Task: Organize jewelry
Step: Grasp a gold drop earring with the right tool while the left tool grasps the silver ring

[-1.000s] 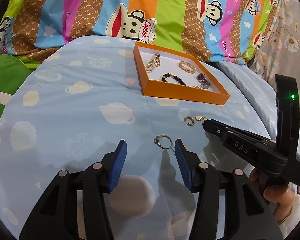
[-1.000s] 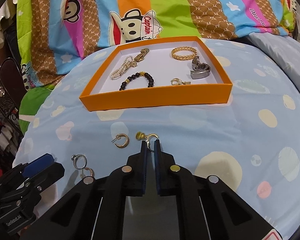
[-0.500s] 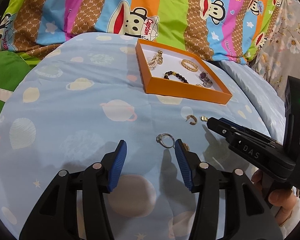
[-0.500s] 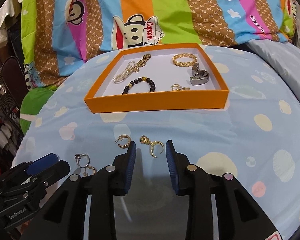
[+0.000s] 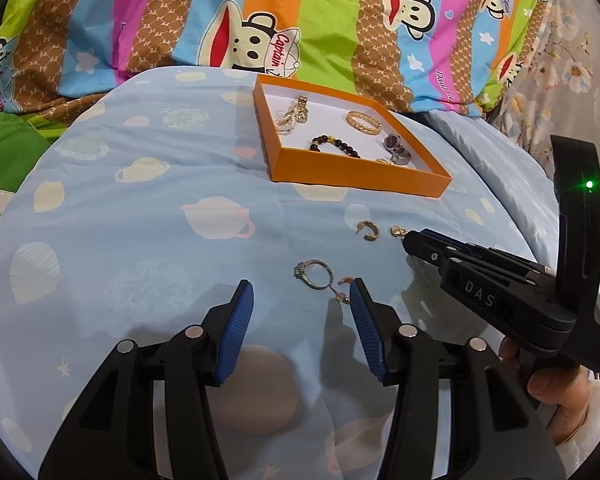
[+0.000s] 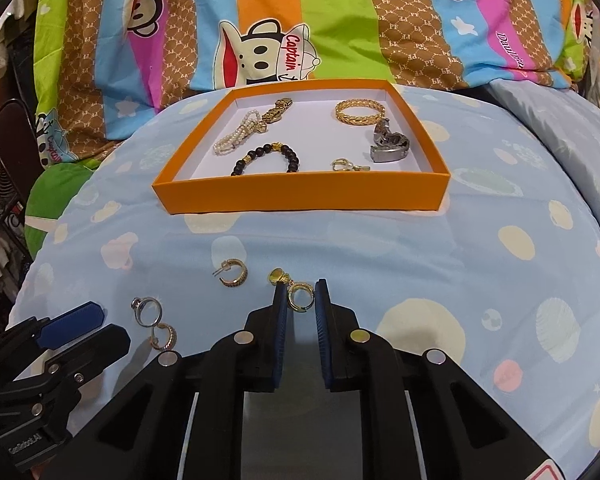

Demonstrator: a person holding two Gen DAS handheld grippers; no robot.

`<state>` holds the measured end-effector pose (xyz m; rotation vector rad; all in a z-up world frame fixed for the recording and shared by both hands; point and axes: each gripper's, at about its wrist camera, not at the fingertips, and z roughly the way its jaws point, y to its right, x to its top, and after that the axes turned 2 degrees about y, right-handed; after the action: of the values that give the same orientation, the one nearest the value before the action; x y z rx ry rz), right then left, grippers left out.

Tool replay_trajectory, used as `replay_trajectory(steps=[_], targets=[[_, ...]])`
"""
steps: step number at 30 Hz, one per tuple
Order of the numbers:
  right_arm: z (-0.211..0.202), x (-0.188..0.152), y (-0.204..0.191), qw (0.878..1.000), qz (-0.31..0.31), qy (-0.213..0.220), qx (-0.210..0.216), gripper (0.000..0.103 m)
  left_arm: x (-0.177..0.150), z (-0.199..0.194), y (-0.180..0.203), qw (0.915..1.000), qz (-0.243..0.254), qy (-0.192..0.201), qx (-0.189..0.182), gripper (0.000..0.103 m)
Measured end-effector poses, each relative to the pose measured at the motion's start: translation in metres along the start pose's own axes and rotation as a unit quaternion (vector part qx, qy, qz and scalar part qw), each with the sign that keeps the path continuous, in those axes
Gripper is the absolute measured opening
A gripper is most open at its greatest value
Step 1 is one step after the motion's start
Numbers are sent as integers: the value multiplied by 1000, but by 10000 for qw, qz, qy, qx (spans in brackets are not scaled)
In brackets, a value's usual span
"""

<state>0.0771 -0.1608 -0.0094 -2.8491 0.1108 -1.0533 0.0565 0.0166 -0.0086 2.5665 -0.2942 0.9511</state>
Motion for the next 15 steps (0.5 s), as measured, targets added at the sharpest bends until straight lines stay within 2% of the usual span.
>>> replay_trajectory(steps=[10,12,15], targets=[[-12,-11,12,9991,353,77,241,13,11,16,5,9997,28,-124,230,47],[-11,-10,12,9991,351,65,244,13,15,19,8,9995,91,-102,293,45],[-10,-10,13,9989,375,48,270,13,17,25,8,9990,102,-129,410,31]])
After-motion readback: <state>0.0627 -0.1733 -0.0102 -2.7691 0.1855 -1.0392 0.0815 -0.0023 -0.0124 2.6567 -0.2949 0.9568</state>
